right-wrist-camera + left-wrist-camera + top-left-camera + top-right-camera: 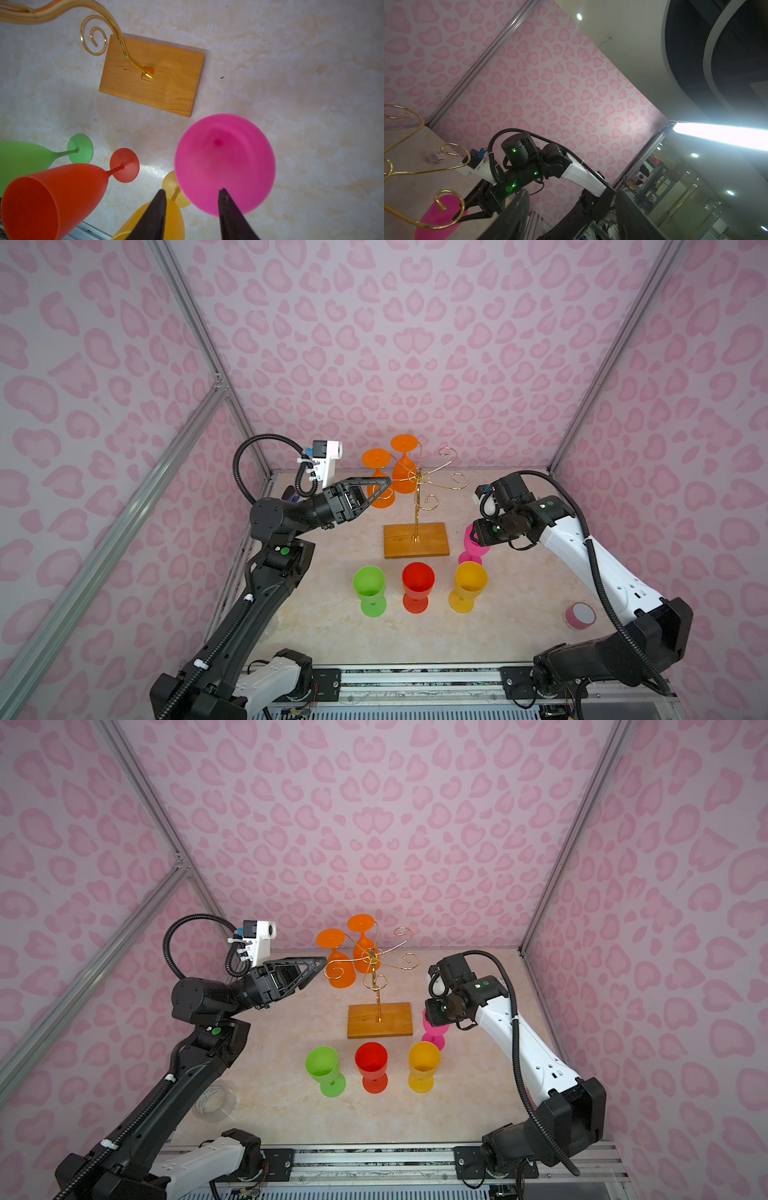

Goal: Take the wine glass off the wine glass rack
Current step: 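Lower the pink glass toward the table beside the yellow glass with the right gripper, then open the right gripper and withdraw it from the pink glass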

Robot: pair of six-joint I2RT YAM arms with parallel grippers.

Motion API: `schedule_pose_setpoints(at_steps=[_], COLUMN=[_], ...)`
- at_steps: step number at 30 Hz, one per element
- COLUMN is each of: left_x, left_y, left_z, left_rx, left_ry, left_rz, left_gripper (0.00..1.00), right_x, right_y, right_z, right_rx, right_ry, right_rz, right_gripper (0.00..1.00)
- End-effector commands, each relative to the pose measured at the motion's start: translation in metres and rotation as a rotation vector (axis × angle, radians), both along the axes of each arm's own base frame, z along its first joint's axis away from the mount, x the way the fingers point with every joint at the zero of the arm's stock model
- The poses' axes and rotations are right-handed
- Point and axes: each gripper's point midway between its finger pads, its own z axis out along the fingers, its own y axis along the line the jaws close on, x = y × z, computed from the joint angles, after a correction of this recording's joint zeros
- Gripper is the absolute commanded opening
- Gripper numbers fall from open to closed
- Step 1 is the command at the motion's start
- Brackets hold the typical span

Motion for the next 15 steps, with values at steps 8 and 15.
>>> schedule_pose_setpoints(at_steps=[8, 15], left_x=[0.044, 0.100], left_y=[0.040, 0.067], left_z=[-0.009, -0.051], left_rx=[0.001, 0.059], left_ry=[0.112, 0.252], left_rz=[0.169, 0.332], left_gripper=[0.67, 0.66], right_x=[-0.006, -0.006], right_y=[-0.024, -0.060], right_z=[0.050, 0.102], right_rx=[0.194, 0.366], right_ry=[-0.171, -0.345], right_rz=[-0.124, -0.251], right_gripper=[0.43, 0.46])
